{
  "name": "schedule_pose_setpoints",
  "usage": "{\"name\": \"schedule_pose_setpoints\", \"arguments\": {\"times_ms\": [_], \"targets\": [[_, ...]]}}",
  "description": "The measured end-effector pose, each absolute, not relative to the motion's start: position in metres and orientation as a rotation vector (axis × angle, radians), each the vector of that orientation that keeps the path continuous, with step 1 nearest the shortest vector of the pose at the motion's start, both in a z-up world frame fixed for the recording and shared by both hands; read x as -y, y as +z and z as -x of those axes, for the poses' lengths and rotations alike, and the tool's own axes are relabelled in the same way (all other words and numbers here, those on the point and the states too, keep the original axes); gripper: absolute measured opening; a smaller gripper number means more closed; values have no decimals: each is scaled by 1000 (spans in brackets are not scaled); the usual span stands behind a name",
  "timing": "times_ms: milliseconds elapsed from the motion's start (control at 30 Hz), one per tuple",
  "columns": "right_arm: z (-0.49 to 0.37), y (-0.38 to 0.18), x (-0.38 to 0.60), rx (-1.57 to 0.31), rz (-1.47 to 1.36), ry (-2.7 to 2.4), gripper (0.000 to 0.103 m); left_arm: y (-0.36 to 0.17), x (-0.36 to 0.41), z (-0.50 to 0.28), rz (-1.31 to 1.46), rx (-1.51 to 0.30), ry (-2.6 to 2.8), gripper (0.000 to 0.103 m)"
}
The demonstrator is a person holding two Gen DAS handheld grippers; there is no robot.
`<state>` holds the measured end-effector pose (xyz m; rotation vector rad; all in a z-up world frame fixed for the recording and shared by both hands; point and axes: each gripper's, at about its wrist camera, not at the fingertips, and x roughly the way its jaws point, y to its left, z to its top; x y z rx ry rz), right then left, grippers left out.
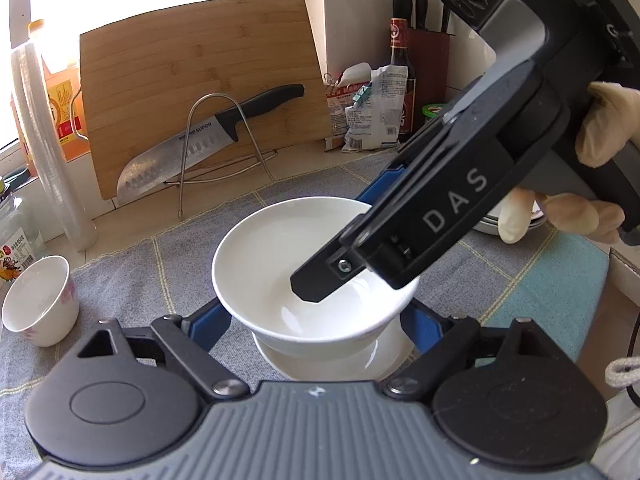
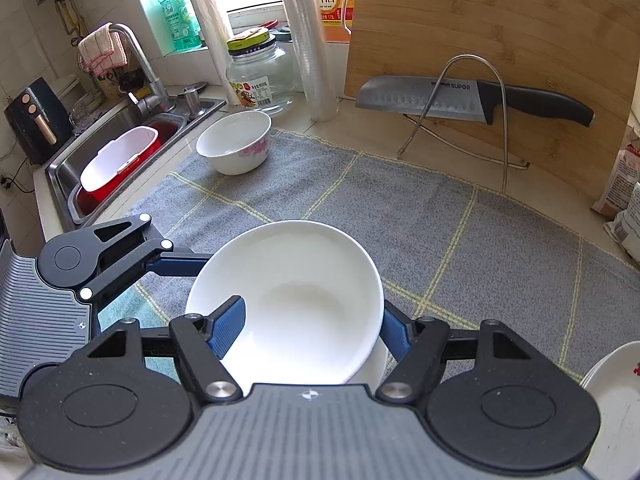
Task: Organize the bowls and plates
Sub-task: 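Lower the held bowl into the other white bowl, then open the right tool to release the bowl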
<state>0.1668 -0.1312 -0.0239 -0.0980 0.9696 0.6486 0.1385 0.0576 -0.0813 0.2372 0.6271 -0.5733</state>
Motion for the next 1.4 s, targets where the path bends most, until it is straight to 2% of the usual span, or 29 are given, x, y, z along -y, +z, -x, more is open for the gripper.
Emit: {"name": "schedule_pose_setpoints", "arguments": {"times_ms": [933, 1200, 1267, 1400], "targets": [[-167, -43, 134, -1019, 110, 645, 77, -98, -48, -139, -231, -691, -583, 91], [-164, -44, 132, -1014, 121, 656, 83, -99, -49, -140, -223, -693, -594, 93], [-163, -45, 132, -1013, 122, 655, 91, -100, -49, -141, -223, -700, -598, 94], [-159, -43, 133, -999, 133, 659, 97, -98, -50, -134, -249, -676, -601, 96]]}}
